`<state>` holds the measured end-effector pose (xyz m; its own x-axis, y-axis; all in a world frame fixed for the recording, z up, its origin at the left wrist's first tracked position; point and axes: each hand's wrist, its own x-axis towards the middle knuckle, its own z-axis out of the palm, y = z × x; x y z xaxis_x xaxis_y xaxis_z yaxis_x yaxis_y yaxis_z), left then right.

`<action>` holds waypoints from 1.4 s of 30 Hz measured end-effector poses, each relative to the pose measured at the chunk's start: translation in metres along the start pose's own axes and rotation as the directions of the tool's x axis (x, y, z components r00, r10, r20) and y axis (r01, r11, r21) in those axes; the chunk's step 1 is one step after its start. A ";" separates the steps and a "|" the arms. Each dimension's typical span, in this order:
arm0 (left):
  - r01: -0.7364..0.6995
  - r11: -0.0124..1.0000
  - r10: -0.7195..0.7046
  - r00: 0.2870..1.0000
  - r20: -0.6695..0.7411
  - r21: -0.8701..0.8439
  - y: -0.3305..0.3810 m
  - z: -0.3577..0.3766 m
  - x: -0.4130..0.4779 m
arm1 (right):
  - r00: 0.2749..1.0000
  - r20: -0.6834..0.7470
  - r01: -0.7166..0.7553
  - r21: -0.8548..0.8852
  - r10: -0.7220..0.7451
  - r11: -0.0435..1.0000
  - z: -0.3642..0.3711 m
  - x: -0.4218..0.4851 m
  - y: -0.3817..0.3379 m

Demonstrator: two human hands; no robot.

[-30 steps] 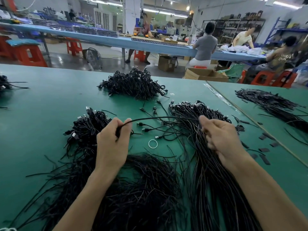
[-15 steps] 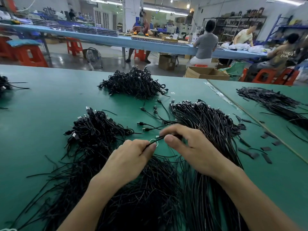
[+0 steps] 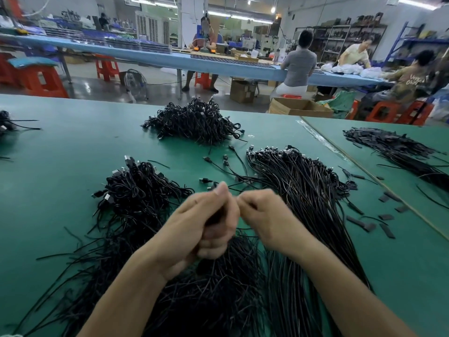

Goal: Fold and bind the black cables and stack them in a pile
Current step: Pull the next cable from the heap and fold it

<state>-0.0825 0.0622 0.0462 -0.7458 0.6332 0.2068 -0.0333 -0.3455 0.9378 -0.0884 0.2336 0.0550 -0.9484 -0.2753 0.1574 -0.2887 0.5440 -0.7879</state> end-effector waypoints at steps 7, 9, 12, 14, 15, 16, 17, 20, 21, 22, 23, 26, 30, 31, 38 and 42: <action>-0.306 0.952 0.254 0.839 -0.481 -0.030 -0.017 -0.009 0.014 | 0.958 0.284 0.051 -0.264 0.027 0.963 0.001 -0.021 -0.014; -0.260 0.944 0.331 0.771 -0.544 0.206 -0.020 -0.011 0.016 | 0.949 0.316 0.090 -0.223 -0.016 0.971 -0.005 -0.028 -0.021; -0.112 0.847 0.377 0.815 -0.440 0.519 -0.021 -0.005 0.015 | 0.973 0.205 0.119 -0.077 -0.101 0.990 -0.017 -0.027 -0.028; -0.059 0.832 0.303 0.881 -0.363 0.551 -0.020 0.004 0.013 | 0.988 0.056 0.146 -0.038 -0.144 0.989 -0.025 -0.021 -0.028; -0.038 0.865 0.242 0.905 -0.350 0.501 -0.018 0.008 0.011 | 0.986 -0.009 0.166 -0.039 -0.166 0.985 -0.028 -0.017 -0.027; -0.013 0.894 0.178 0.927 -0.329 0.447 -0.015 0.011 0.010 | 0.981 -0.065 0.181 -0.045 -0.184 0.982 -0.030 -0.013 -0.026; 0.012 0.917 0.114 0.950 -0.291 0.399 -0.013 0.012 0.008 | 0.975 -0.113 0.188 -0.041 -0.191 0.981 -0.031 -0.009 -0.025; 0.080 0.959 -0.046 0.990 -0.130 0.273 -0.003 0.011 0.002 | 0.953 -0.247 0.204 0.090 -0.177 0.975 -0.030 0.001 -0.021; 0.073 0.974 -0.054 0.994 -0.095 0.216 0.000 0.010 0.000 | 0.951 -0.270 0.200 0.153 -0.154 0.968 -0.028 0.004 -0.020; 0.045 0.989 -0.034 0.996 -0.080 0.143 0.002 0.008 -0.001 | 0.957 -0.260 0.178 0.193 -0.124 0.965 -0.025 0.005 -0.017; 0.004 0.999 0.001 0.996 -0.092 0.051 0.003 0.008 -0.001 | 0.973 -0.213 0.138 0.203 -0.094 0.970 -0.020 0.006 -0.015; -0.181 0.965 0.131 0.959 -0.250 -0.190 0.001 0.005 0.003 | 0.999 -0.017 0.044 0.036 -0.043 0.998 -0.003 0.002 -0.007; -0.356 0.934 0.317 0.814 -0.486 0.013 -0.008 -0.003 0.012 | 0.977 0.213 0.037 -0.201 0.007 0.979 0.007 -0.007 -0.007; -0.331 0.923 0.384 0.771 -0.508 0.195 -0.012 -0.005 0.014 | 0.972 0.235 0.043 -0.238 0.014 0.970 0.006 -0.009 -0.009; 0.058 0.800 0.234 0.886 -0.399 0.597 -0.022 -0.001 0.012 | 0.983 -0.014 0.177 -0.164 -0.181 0.971 -0.018 -0.005 -0.023; 0.176 0.931 -0.069 0.945 -0.320 0.321 -0.009 0.000 0.006 | 0.970 -0.150 0.193 0.010 -0.190 0.981 -0.019 0.003 -0.019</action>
<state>-0.0864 0.0689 0.0388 -0.9155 0.4001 0.0417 0.0509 0.0125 0.9986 -0.0888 0.2376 0.0815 -0.8851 -0.2515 0.3915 -0.4653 0.4725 -0.7485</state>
